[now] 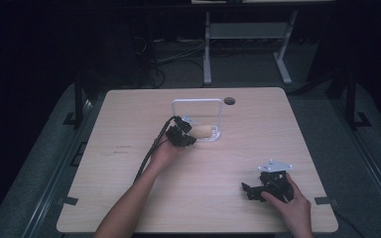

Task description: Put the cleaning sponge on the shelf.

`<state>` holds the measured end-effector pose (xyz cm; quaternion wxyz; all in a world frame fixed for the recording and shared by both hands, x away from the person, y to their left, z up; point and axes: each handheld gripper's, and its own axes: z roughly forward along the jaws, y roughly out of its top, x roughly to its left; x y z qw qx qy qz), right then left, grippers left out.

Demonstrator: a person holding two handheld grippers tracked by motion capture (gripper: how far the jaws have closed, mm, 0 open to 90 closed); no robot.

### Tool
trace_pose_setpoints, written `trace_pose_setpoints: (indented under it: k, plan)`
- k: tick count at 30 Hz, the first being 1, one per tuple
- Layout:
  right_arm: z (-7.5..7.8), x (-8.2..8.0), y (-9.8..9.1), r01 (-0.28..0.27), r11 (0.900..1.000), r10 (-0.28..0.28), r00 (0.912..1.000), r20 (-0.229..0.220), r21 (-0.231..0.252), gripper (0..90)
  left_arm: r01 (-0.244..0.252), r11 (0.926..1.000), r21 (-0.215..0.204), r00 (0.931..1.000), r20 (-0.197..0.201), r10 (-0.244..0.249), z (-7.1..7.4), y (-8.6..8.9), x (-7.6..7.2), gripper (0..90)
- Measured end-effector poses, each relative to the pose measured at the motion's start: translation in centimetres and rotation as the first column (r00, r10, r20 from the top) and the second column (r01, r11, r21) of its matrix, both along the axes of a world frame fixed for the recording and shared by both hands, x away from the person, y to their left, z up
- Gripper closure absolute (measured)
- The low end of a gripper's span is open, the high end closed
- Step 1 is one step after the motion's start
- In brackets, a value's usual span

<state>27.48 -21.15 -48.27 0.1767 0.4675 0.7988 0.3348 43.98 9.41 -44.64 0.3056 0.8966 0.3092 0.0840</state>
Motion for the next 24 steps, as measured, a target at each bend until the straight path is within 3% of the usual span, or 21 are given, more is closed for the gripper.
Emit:
trace_pose_setpoints:
  k: [9,13,24]
  plan:
    - [0.0,0.0,0.0,0.000,1.0000,0.000,1.0000,0.000,0.000,1.0,0.010,0.9995,-0.031,0.9999,-0.008,-0.010,0.4,0.2,-0.7,81.3]
    - [0.0,0.0,0.0,0.000,1.0000,0.000,1.0000,0.000,0.000,1.0,0.014,0.9985,-0.054,0.9996,-0.024,-0.015,0.6,0.3,-1.1,71.3]
    - [0.0,0.0,0.0,0.000,1.0000,0.000,1.0000,0.000,0.000,0.9,0.012,0.9983,-0.057,0.9999,-0.008,-0.013,1.0,0.7,-2.3,38.1]
